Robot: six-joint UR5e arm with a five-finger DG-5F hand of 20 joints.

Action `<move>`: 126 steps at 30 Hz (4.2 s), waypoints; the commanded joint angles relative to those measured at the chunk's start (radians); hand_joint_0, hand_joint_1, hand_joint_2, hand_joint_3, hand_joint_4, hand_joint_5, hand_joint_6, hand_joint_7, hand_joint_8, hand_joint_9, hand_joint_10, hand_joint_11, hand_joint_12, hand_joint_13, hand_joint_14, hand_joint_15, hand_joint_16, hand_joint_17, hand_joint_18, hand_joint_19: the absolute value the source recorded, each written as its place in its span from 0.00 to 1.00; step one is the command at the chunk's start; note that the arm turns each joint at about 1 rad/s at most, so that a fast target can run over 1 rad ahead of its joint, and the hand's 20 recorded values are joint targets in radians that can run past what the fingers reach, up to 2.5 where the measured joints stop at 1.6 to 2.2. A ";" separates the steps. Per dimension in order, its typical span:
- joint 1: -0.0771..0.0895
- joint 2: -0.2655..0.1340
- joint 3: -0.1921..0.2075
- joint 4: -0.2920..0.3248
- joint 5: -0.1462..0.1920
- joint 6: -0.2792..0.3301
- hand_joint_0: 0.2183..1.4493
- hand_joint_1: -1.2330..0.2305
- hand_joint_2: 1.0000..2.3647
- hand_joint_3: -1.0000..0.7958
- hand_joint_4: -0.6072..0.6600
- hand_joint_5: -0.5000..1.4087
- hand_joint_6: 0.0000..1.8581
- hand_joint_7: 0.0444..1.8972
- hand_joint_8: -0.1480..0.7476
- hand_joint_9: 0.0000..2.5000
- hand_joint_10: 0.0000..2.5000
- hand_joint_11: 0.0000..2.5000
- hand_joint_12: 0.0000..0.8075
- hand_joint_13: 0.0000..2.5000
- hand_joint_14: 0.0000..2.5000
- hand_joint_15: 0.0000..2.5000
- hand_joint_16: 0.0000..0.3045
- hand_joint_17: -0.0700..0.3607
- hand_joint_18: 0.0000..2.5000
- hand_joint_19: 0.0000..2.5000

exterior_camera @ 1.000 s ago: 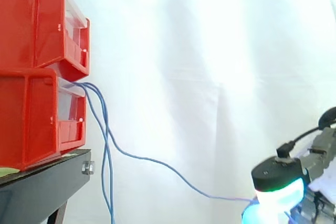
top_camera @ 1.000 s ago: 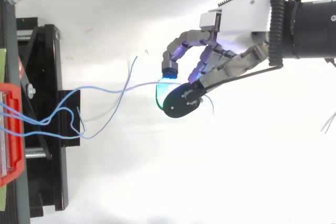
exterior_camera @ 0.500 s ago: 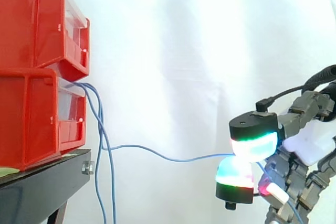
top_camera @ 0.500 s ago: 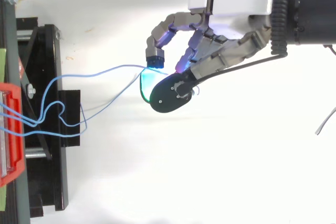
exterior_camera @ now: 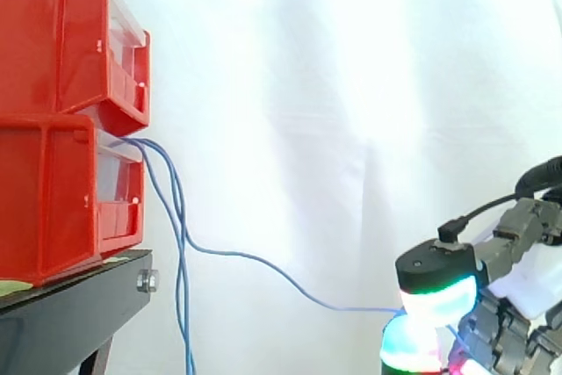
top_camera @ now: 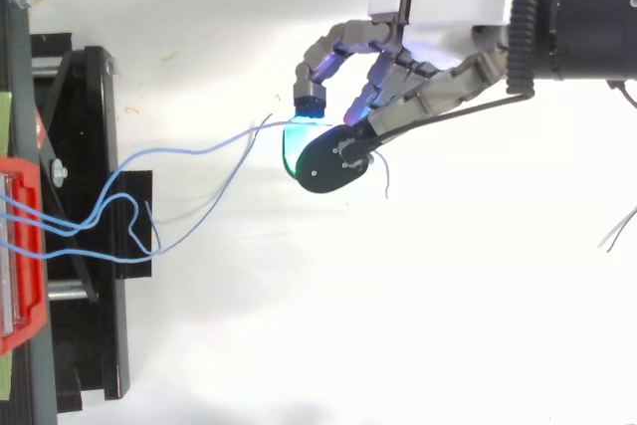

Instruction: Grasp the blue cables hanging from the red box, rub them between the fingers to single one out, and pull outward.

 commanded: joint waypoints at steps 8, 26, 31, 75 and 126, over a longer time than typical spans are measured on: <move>-0.022 0.000 -0.023 0.058 -0.009 -0.006 0.32 0.35 0.00 0.28 0.50 0.20 0.46 0.47 0.46 0.43 0.01 0.27 0.44 0.30 0.01 0.21 0.14 0.39 0.22 0.23; -0.037 0.000 0.069 0.018 0.016 -0.163 0.31 0.35 0.00 0.28 0.50 0.20 0.46 0.47 0.46 0.43 0.01 0.27 0.44 0.31 0.01 0.21 0.14 0.39 0.22 0.24; -0.032 0.000 0.166 -0.021 0.122 -0.313 0.31 0.35 0.00 0.28 0.50 0.20 0.46 0.47 0.46 0.43 0.01 0.28 0.44 0.31 0.01 0.21 0.14 0.39 0.22 0.24; -0.026 0.000 0.185 0.107 0.151 -0.508 0.24 0.62 0.00 0.28 0.49 0.20 0.44 0.45 0.49 0.44 0.01 0.26 0.47 0.33 0.01 0.23 0.17 0.44 0.23 0.26; -0.014 0.002 0.185 0.053 0.151 -0.405 0.32 0.29 0.01 0.46 0.57 0.18 0.47 0.42 0.49 0.40 0.01 0.29 0.49 0.34 0.01 0.25 0.19 0.46 0.27 0.26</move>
